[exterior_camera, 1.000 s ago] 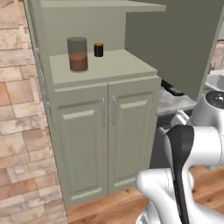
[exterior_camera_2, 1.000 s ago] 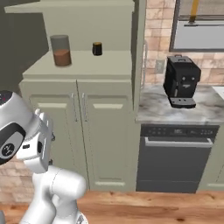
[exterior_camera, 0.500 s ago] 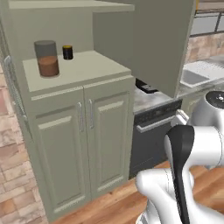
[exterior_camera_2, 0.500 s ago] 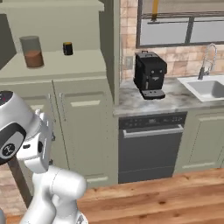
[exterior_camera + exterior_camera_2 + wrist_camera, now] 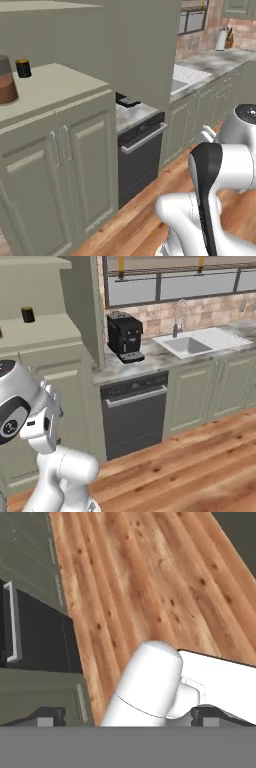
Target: Pick the jar and candle from the dining table and place them in the open cabinet. Close the cabinet after placing the objects.
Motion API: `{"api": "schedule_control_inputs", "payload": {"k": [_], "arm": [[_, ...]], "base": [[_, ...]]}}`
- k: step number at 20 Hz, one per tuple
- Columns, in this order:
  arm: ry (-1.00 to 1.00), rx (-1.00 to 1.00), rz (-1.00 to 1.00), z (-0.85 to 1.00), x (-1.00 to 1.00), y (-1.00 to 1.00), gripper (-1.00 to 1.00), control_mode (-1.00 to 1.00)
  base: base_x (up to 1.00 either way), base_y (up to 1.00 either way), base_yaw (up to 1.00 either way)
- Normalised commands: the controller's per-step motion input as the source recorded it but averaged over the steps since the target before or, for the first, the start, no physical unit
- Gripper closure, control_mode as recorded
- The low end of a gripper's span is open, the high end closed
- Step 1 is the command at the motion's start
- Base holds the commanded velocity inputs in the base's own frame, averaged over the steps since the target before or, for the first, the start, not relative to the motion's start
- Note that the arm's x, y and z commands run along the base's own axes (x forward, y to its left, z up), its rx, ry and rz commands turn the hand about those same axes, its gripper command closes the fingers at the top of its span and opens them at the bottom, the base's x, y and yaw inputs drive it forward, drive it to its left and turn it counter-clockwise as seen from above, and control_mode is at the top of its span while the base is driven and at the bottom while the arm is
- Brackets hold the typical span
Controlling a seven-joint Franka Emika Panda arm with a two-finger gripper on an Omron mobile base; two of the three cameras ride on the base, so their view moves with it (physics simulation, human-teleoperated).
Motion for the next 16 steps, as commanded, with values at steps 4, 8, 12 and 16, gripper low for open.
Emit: {"api": "schedule_control_inputs", "payload": {"k": [4, 8, 12, 16], "arm": [[0.0, 0.0, 0.0, 0.0, 0.0, 0.0, -1.0, 1.0], [0.0, 0.0, 0.0, 0.0, 0.0, 0.0, -1.0, 1.0], [0.0, 0.0, 0.0, 0.0, 0.0, 0.0, -1.0, 1.0], [0.0, 0.0, 0.0, 0.0, 0.0, 0.0, -1.0, 1.0]], "base": [[-0.17, -0.02, -0.48], [-0.11, -0.03, -0.48], [-0.03, 0.0, -0.49], [0.0, 0.0, -0.49]]}}
